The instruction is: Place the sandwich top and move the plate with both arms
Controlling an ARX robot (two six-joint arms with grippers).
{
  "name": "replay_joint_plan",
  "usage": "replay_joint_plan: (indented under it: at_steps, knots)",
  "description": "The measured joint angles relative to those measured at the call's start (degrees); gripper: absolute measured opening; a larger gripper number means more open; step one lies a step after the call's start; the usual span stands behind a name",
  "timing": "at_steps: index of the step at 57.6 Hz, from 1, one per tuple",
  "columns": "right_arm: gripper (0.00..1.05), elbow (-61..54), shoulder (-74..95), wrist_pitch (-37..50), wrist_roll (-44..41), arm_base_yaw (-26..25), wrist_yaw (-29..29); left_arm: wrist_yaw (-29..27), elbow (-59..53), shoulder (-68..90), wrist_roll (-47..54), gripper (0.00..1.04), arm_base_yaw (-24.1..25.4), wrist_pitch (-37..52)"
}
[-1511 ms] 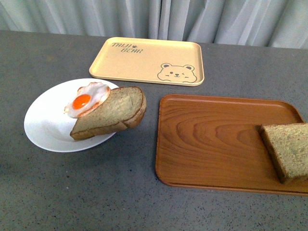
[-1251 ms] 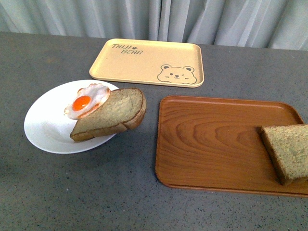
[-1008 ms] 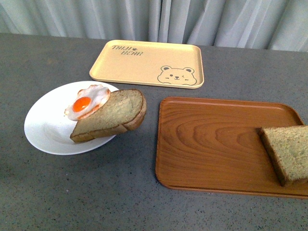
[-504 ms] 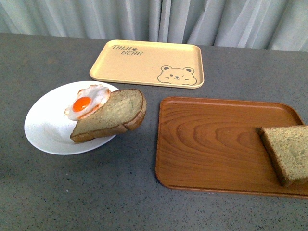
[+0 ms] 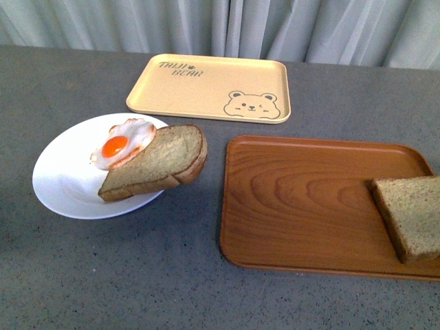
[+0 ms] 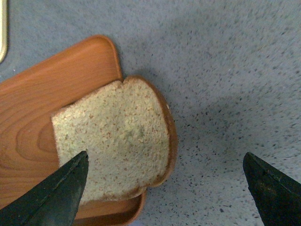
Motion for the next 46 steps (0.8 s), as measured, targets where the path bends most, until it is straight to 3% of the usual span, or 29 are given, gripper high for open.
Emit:
replay_joint_plan:
  at_steps: [39,46]
  knots:
    - [0.96,5.33,14.60,1.68,5.38,4.81,0.37,0.00,0.00,0.00,0.00,0.96,0.00,0.00]
    - [0.80,6.08,15.91,2.14,5.90,5.29,0.57,0.00,0.00,0.00,0.00,0.96,0.00,0.00]
